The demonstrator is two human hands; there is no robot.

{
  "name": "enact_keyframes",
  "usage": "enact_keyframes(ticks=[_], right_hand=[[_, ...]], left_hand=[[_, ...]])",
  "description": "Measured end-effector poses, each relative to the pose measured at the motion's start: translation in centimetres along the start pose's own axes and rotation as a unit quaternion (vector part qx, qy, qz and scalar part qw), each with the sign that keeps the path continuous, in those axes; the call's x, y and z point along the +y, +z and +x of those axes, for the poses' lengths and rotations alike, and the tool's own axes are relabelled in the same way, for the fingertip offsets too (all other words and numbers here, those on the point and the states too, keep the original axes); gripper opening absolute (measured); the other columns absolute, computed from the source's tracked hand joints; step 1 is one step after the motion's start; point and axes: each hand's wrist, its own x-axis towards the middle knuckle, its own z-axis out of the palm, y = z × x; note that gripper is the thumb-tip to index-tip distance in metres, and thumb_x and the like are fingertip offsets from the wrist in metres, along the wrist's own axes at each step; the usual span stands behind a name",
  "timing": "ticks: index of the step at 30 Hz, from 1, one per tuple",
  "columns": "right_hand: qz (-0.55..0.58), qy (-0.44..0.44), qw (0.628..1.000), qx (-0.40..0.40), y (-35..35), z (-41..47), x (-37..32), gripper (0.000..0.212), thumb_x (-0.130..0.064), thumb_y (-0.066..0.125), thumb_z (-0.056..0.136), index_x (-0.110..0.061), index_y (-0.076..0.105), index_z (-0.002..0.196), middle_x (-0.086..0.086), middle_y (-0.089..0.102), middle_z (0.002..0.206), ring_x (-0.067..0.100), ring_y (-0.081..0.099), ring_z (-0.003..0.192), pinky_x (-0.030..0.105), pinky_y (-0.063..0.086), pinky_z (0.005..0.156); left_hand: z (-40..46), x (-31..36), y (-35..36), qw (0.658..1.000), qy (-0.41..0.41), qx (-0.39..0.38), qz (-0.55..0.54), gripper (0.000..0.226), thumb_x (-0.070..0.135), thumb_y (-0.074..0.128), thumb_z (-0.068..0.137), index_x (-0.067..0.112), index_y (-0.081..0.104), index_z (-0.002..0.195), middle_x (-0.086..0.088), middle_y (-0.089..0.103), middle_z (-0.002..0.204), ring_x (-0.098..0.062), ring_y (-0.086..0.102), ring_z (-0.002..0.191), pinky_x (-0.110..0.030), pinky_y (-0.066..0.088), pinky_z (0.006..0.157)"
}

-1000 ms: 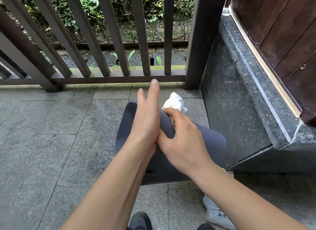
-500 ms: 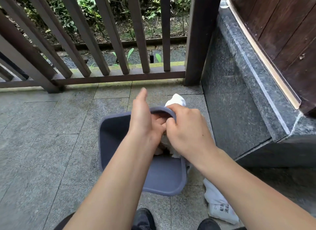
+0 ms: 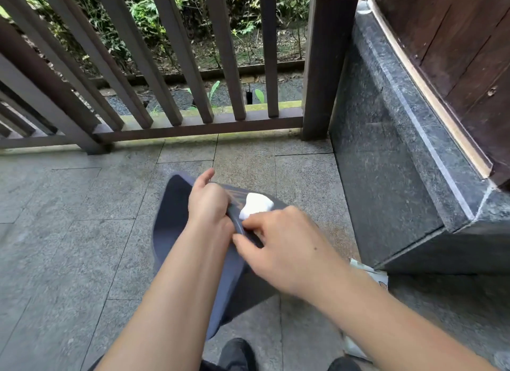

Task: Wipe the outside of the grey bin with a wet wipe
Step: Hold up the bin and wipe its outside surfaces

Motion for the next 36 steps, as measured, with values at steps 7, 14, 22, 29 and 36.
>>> enact_keyframes(ticks=[7, 14, 22, 29, 36], right_hand=[[0.396, 0.091, 0.912, -0.059, -3.6, 1.5, 4.3, 0.078, 0.005, 0.059, 0.079, -0.022, 0.042, 0.151, -0.006, 0.064, 0.132, 0.004, 0.067, 0.110, 0.024, 0.051, 0.093], [0.298, 0.044, 0.940, 0.163, -3.5, 1.5, 3.7, 0.047, -0.004, 0.069, 0.085, -0.038, 0.069, 0.118, -0.017, 0.076, 0.104, 0.004, 0.072, 0.093, 0.030, 0.058, 0.088], [0.279, 0.000, 0.925, 0.257, -3.1, 1.1, 1.2, 0.017, -0.025, 0.081, 0.080, -0.038, 0.071, 0.080, -0.028, 0.069, 0.068, -0.011, 0.060, 0.059, 0.006, 0.044, 0.059], [0.191, -0.029, 0.959, 0.208, -1.9, 0.4, 0.3, 0.030, -0.027, 0.079, 0.081, -0.027, 0.049, 0.078, -0.020, 0.057, 0.060, 0.001, 0.049, 0.048, 0.007, 0.028, 0.046], [0.198, -0.098, 0.952, 0.211, -0.4, -0.4, -1.8, 0.031, -0.008, 0.065, 0.087, -0.032, 0.059, 0.107, -0.019, 0.066, 0.093, -0.016, 0.059, 0.081, -0.001, 0.039, 0.074]], left_hand=[[-1.5, 5.3, -1.9, 0.988, 0.113, -0.094, 0.042, 0.080, -0.020, 0.039, 0.083, 0.038, 0.069, 0.130, 0.003, 0.069, 0.104, -0.013, 0.073, 0.065, -0.027, 0.060, 0.057], [-2.3, 6.9, -3.1, 0.976, 0.172, -0.137, 0.004, 0.080, -0.015, 0.048, 0.094, 0.036, 0.040, 0.155, 0.023, 0.065, 0.112, -0.008, 0.077, 0.082, -0.026, 0.060, 0.058], [-2.6, 5.5, -2.3, 0.974, 0.172, -0.131, 0.062, 0.071, -0.005, 0.057, 0.095, 0.038, 0.047, 0.151, 0.023, 0.075, 0.110, -0.002, 0.076, 0.082, -0.020, 0.058, 0.059], [-2.7, 5.2, -2.3, 0.975, 0.176, -0.117, 0.070, 0.070, 0.001, 0.061, 0.094, 0.046, 0.049, 0.147, 0.006, 0.060, 0.142, -0.014, 0.072, 0.105, -0.026, 0.062, 0.077], [-2.8, 5.4, -2.2, 0.967, 0.218, -0.118, 0.064, 0.063, 0.005, 0.060, 0.098, 0.039, 0.048, 0.149, 0.009, 0.061, 0.139, -0.005, 0.068, 0.108, -0.028, 0.054, 0.096]])
